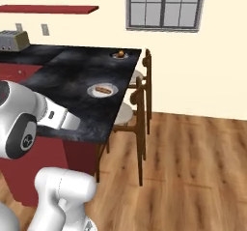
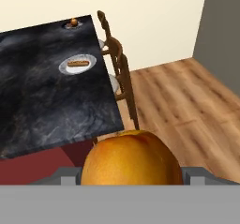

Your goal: Pick up the orange and peach from the fridge and place one fruit on each plate on the dining counter.

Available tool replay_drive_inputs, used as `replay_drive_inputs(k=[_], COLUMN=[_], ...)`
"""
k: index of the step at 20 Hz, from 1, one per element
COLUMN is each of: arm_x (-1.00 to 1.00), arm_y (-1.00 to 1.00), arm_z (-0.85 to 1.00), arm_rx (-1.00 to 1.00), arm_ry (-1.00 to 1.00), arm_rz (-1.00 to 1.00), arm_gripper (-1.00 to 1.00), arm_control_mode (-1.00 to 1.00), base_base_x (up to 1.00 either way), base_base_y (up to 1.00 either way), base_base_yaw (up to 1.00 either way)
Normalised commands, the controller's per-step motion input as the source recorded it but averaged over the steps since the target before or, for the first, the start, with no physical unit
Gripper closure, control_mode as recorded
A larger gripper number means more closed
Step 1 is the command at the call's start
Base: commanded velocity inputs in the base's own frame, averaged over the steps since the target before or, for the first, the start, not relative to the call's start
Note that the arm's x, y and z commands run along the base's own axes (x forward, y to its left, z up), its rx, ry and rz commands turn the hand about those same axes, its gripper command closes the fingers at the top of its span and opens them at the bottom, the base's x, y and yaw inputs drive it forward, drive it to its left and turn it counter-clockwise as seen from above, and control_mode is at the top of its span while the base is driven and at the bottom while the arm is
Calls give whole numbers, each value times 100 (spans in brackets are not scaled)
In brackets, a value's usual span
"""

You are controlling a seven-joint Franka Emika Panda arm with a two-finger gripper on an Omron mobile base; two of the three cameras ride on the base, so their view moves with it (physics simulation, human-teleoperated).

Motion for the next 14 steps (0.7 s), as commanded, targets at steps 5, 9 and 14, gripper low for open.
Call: replay_drive_inputs(k=[5, 9, 14], arm_x=[0, 0, 0], arm_y=[0, 0, 0], arm_z=[0, 0, 0], arm_rx=[0, 0, 0], arm_ry=[0, 0, 0], arm_rz=[0, 0, 0], arm_gripper=[100, 100, 100], arm_control_mode=[100, 100, 100], base_base_x=[30, 37, 57], base_base_y=[-26, -25, -27], base_base_yaw=[34, 29, 24])
